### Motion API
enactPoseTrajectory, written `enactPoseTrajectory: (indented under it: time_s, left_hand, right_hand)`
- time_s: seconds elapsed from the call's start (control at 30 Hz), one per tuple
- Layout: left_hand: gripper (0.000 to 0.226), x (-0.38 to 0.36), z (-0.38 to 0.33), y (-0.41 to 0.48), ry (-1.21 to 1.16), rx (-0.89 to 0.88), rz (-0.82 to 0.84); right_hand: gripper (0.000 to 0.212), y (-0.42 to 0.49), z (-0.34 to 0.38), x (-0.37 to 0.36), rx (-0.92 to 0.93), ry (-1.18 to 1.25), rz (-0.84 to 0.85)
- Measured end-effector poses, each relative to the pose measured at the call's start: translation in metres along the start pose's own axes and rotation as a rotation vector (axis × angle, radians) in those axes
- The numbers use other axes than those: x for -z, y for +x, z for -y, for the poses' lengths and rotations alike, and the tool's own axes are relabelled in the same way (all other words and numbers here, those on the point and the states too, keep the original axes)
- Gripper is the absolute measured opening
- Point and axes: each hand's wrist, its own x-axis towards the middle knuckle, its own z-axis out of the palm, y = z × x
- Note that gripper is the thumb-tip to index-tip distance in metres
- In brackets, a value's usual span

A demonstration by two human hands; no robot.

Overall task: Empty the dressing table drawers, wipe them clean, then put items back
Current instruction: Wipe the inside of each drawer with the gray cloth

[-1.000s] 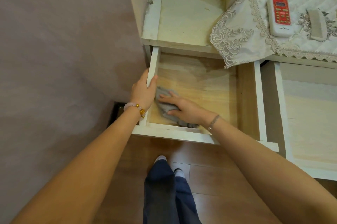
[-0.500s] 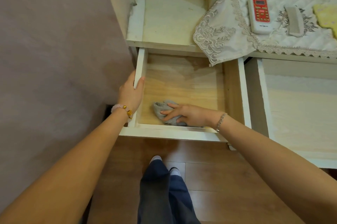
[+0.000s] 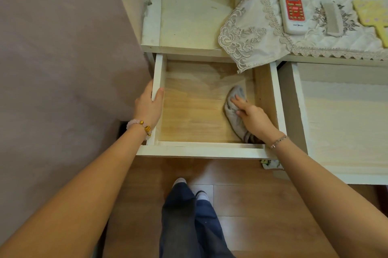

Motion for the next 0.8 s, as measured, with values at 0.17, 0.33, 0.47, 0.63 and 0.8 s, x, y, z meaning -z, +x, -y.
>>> enactPoseTrajectory:
  time_s: [0.17,0.33,0.47,0.63,0.8]
  left_hand:
    - [0.040,0.000,0.001,0.001,0.017,-0.001,-0.005]
    - [0.041,0.000,0.003,0.003,0.019,0.002,-0.004]
    - [0.040,0.000,0.004,0.002,0.010,-0.006,-0.010]
    - [0.038,0.000,0.002,0.002,0.012,-0.013,-0.012]
    - [0.039,0.000,0.001,0.001,0.010,-0.007,-0.010]
  right_hand:
    - [0.046,0.020,0.029,-0.017,-0.093,0.079,-0.145]
    - [0.045,0.035,0.071,-0.040,0.073,0.143,-0.050]
    - [0.044,0.036,0.089,-0.052,0.151,0.144,-0.031]
    - [0.058,0.032,0.082,-0.054,0.126,0.181,-0.087]
    - [0.060,0.032,0.087,-0.051,-0.066,0.339,-0.243]
